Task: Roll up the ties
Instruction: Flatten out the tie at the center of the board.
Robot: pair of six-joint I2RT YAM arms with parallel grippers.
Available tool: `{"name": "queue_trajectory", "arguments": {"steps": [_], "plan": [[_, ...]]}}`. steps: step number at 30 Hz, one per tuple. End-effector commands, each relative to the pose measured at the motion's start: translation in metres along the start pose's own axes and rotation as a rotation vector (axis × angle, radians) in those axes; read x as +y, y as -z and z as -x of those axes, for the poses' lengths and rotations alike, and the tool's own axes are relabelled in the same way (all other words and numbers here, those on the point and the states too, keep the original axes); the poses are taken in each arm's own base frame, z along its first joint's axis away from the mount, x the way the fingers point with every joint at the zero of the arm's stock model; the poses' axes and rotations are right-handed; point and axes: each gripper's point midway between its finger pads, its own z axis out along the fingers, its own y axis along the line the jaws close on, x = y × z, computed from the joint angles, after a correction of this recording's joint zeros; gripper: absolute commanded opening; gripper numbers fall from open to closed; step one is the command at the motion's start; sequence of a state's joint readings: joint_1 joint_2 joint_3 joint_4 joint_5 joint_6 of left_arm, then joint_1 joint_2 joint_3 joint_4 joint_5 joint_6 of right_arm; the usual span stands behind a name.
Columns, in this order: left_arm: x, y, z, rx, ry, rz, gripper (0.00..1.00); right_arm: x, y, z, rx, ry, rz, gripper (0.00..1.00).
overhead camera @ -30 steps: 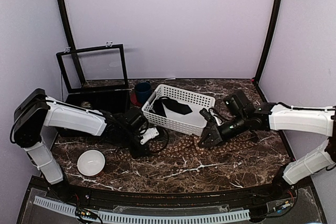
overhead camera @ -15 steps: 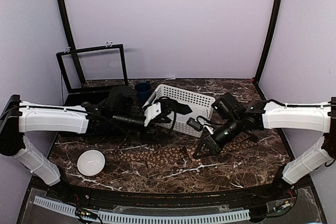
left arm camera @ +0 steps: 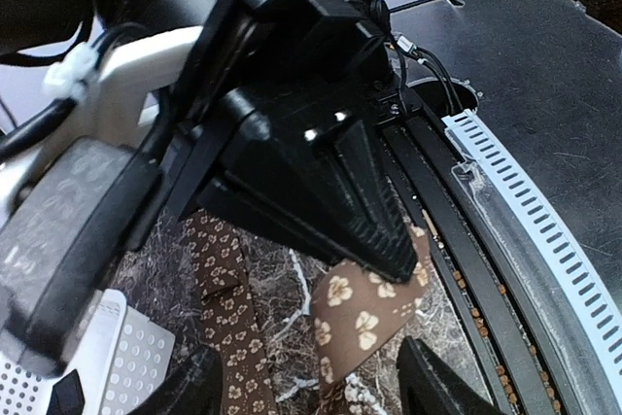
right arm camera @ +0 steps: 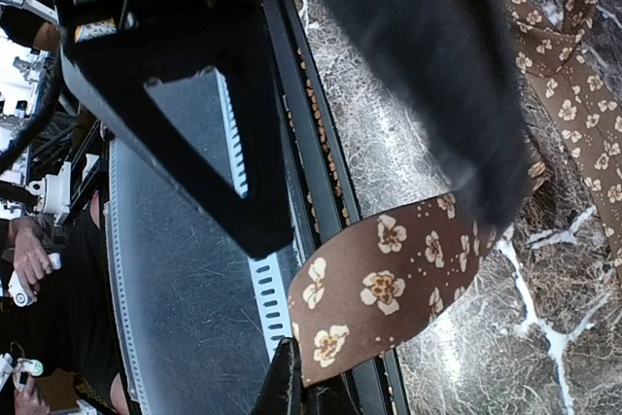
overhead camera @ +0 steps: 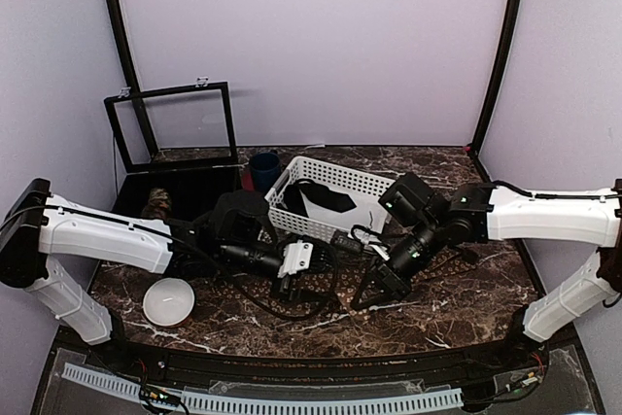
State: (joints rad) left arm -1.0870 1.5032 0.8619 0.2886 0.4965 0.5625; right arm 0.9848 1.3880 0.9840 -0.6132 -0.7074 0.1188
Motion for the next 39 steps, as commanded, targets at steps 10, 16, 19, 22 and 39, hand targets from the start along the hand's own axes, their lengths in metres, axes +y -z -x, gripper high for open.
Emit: {"name": "queue_trajectory", "arguments": {"steps": [10,16,19,22,39], "plan": [[-0.023,-0.016,0.013,-0.008,-0.111,-0.013,0.34,0.019,0.006,0.009,-0.012,0.063,0.043,0.02],[-0.015,-0.017,0.013,-0.004,-0.124,0.057,0.19,0.027,0.01,0.01,-0.028,0.076,0.068,0.03],[-0.014,-0.016,0.012,0.002,-0.132,0.074,0.28,0.029,0.01,0.009,-0.029,0.077,0.076,0.03],[-0.016,-0.018,0.008,0.012,-0.134,0.06,0.52,0.03,0.01,0.009,-0.029,0.078,0.083,0.02],[0.008,-0.012,-0.002,0.032,0.015,0.229,0.0,0.005,0.037,0.038,-0.222,0.004,-0.026,0.46]]}}
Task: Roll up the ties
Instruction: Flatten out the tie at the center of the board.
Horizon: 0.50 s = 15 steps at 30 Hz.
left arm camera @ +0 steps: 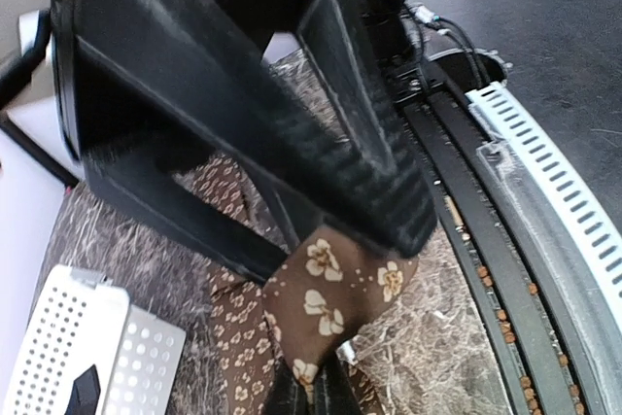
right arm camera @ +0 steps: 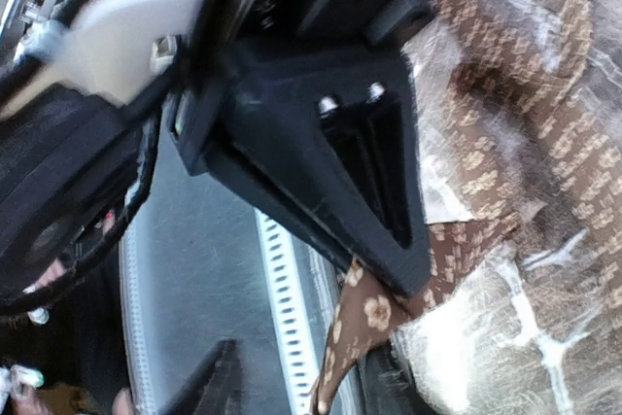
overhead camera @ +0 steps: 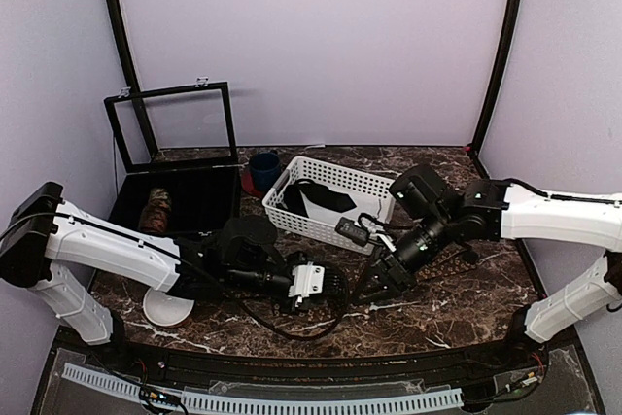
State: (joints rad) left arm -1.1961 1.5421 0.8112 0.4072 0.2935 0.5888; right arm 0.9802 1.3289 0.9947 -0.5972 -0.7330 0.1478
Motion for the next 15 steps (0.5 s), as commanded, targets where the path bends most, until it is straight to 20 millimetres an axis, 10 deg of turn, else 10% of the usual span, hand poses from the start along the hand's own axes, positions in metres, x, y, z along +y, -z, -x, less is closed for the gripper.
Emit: {"name": "queue_trajectory", "arguments": {"steps": [1,8,15], "plan": [[0.03,0.007,0.001,0.005,0.134,0.173,0.0,-0.016,0.028,0.032,-0.205,-0.039,-0.073,0.54],[0.076,0.014,-0.007,-0.006,0.423,0.437,0.0,-0.04,0.083,0.059,-0.533,-0.149,-0.172,0.67],[0.093,0.008,-0.006,-0.045,0.566,0.514,0.0,-0.057,0.082,0.064,-0.637,-0.23,-0.163,0.69]]}}
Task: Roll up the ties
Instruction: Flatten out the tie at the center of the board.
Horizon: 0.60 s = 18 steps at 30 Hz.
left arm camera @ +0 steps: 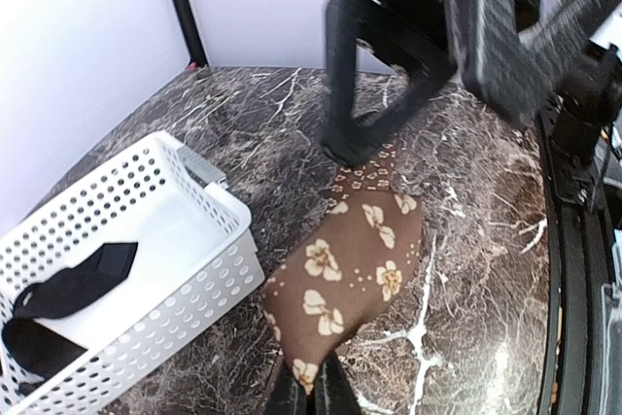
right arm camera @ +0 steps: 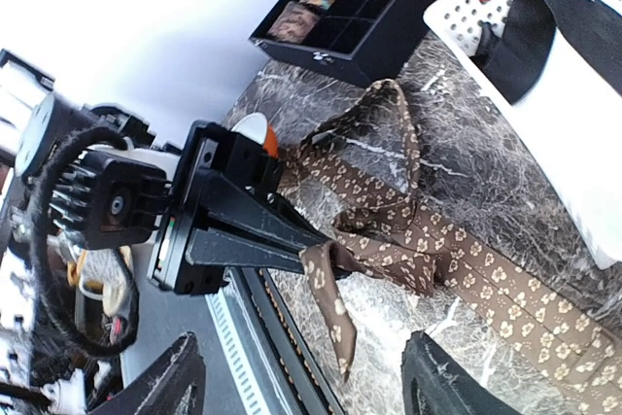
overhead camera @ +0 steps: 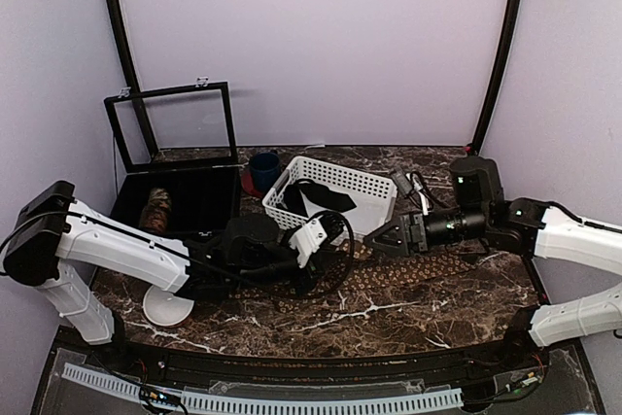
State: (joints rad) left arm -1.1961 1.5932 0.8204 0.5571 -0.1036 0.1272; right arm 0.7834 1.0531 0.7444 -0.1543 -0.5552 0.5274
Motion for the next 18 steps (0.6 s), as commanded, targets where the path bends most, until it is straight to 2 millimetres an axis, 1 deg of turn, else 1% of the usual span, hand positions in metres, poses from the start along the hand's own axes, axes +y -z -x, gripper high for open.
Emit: {"name": "queue_trajectory", "arguments": {"steps": [1,3,7,9,10,13,18], "plan": [[0.015,-0.004,0.024,-0.079,0.149,0.085,0.0,-0.006,-0.006,0.018,-0.111,-0.062,0.01,0.67],[0.019,-0.008,0.026,-0.082,0.176,0.102,0.0,-0.007,-0.009,0.02,-0.121,-0.078,0.024,0.63],[0.015,-0.01,0.034,-0.124,0.215,0.079,0.0,-0.011,-0.015,0.022,-0.136,-0.095,0.028,0.55],[0.015,-0.014,0.032,-0.119,0.228,0.083,0.0,-0.011,-0.017,0.026,-0.148,-0.1,0.032,0.46],[0.015,-0.016,0.032,-0.117,0.232,0.086,0.0,-0.011,-0.017,0.027,-0.151,-0.099,0.032,0.43],[0.015,-0.02,0.032,-0.112,0.236,0.086,0.0,-0.009,-0.017,0.03,-0.157,-0.094,0.037,0.43],[0.016,-0.019,0.034,-0.12,0.23,0.092,0.0,-0.009,-0.016,0.029,-0.144,-0.103,0.028,0.43]]}}
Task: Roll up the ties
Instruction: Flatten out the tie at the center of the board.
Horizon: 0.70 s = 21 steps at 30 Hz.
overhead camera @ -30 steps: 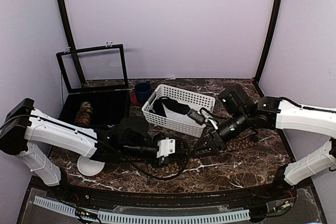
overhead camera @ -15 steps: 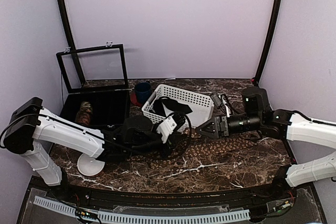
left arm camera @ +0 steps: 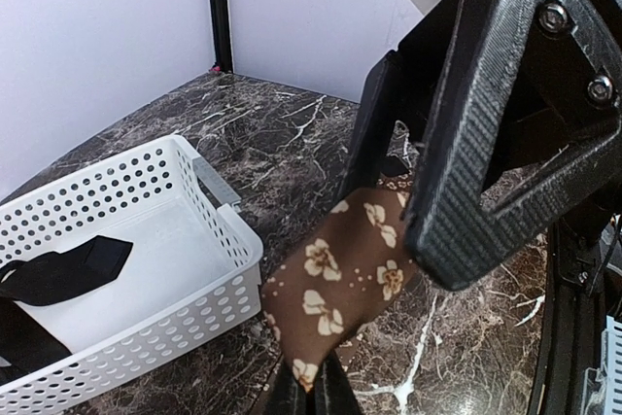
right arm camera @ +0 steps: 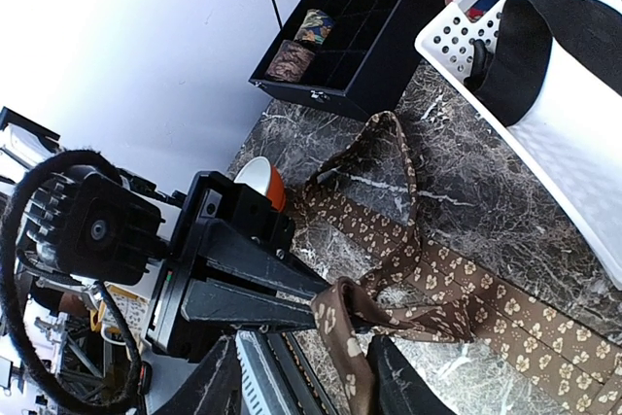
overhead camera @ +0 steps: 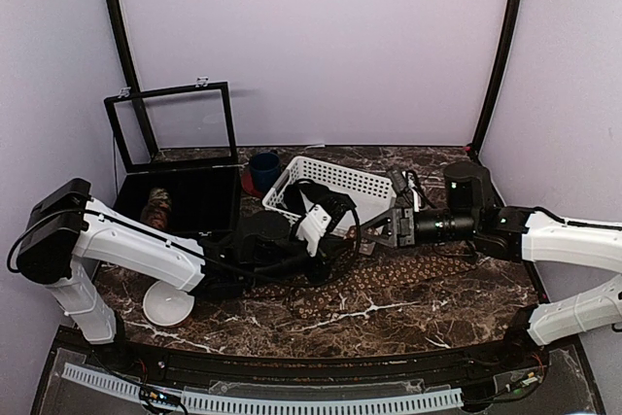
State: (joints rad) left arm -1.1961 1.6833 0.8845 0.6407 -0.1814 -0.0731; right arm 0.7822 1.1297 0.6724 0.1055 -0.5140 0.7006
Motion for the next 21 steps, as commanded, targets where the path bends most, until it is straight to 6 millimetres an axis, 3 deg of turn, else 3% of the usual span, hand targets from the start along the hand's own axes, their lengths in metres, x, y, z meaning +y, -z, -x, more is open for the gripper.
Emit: {"name": "queue_trajectory", "arguments": {"steps": [1,21], "plan": [[-0.0008,0.0017,0.0226,-0.069,0.02,0.008,0.0,0.0071,0.0013,0.0129,-0.037,0.009,0.012,0.43],[-0.0023,0.003,0.0306,-0.09,0.015,-0.002,0.0,0.009,0.0015,0.0159,-0.045,0.014,0.017,0.43]]}}
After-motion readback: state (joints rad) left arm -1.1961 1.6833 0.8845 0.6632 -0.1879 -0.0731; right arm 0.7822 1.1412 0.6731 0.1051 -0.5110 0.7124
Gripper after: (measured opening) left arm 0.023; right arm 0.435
